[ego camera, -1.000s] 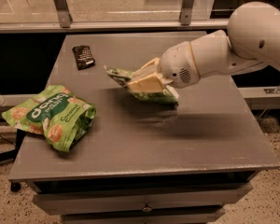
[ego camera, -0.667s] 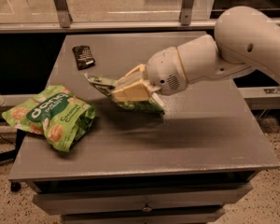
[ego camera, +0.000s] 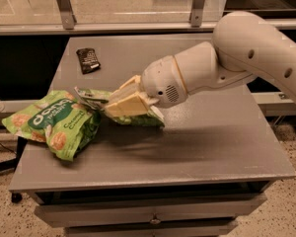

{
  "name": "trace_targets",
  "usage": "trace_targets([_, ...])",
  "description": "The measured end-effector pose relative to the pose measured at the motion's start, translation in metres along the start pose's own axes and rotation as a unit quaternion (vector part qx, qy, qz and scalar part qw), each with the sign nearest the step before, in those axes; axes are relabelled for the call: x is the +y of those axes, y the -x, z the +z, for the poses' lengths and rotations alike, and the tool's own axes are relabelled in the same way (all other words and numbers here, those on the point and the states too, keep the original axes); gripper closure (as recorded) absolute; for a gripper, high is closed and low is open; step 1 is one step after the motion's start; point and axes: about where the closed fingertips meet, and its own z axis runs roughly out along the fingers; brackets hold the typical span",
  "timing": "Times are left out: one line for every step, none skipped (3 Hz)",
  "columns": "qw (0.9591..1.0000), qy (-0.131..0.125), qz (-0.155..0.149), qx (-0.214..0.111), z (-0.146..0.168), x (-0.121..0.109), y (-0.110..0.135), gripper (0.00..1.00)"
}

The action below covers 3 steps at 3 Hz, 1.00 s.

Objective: Move green jalapeno chip bag near green rice chip bag

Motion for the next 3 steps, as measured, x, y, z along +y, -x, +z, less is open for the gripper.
trace_targets([1.0,0.005,0.003,0.003,0.0034,0.0036,-0.0015,0.36])
trace_targets([0.9999,0.007,0.005,0.007,0.004,0.0056,-0.0039,0.12])
trace_targets([0.9999,0.008,0.007,0.009,0.0041,0.0074,-0.0058,0.0])
